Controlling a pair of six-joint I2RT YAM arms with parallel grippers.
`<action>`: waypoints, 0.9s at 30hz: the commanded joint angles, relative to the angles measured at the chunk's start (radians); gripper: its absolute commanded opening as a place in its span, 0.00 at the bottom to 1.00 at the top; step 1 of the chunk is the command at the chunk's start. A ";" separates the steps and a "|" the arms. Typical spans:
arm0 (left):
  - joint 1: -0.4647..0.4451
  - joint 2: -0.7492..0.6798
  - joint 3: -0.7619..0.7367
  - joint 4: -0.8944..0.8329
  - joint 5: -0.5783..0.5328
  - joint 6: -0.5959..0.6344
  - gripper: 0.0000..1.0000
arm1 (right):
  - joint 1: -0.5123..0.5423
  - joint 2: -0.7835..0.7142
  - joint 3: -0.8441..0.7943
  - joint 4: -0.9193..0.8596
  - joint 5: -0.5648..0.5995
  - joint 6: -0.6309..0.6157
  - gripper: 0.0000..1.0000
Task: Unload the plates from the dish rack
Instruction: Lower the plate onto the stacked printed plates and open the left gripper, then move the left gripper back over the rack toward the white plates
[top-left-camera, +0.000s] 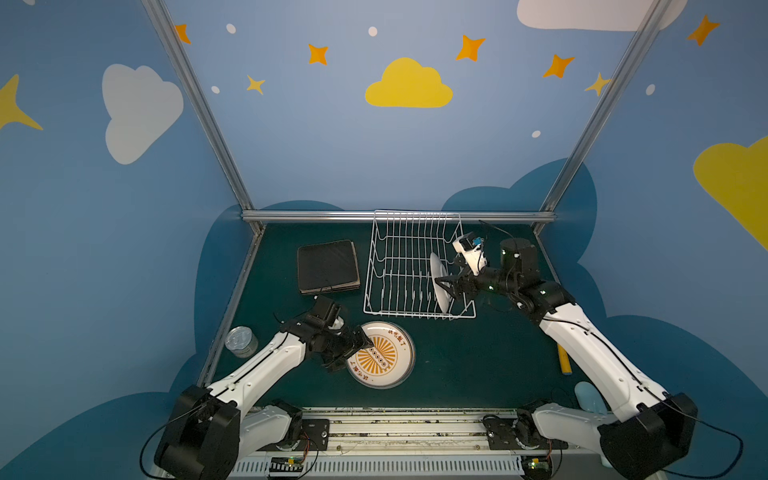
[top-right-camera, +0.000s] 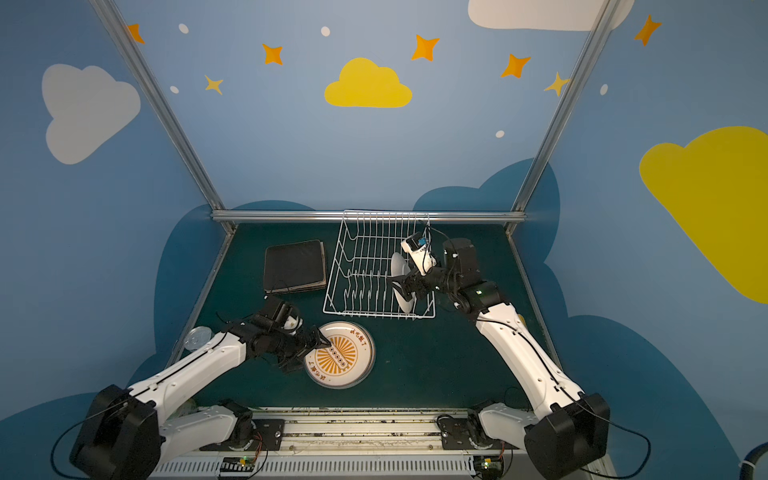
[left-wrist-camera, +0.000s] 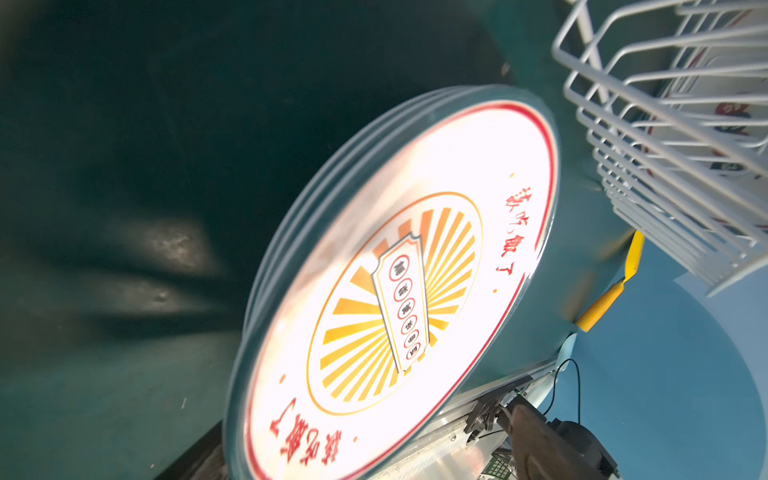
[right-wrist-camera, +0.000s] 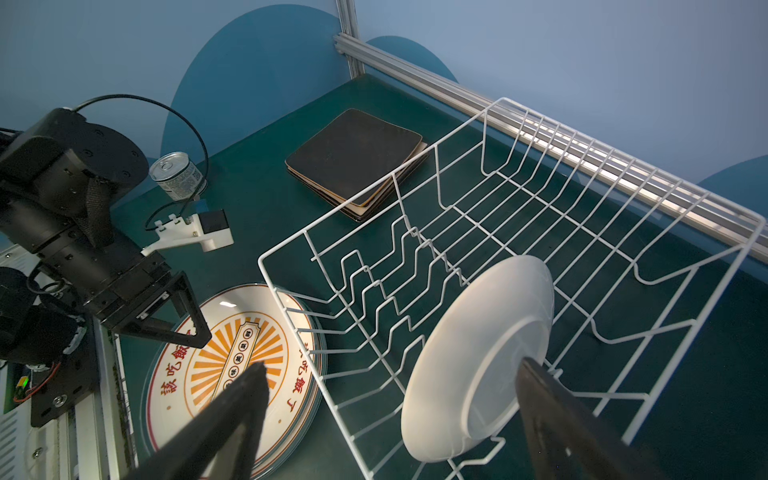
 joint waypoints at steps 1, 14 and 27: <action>-0.002 0.028 0.042 -0.067 0.017 0.060 0.98 | 0.003 0.005 0.015 0.006 0.001 0.005 0.92; 0.003 -0.055 0.195 -0.128 -0.105 0.149 0.99 | 0.004 -0.002 0.011 0.014 0.029 0.007 0.92; 0.006 0.107 0.604 -0.166 -0.132 0.321 0.94 | -0.003 -0.033 0.004 0.014 0.172 0.058 0.94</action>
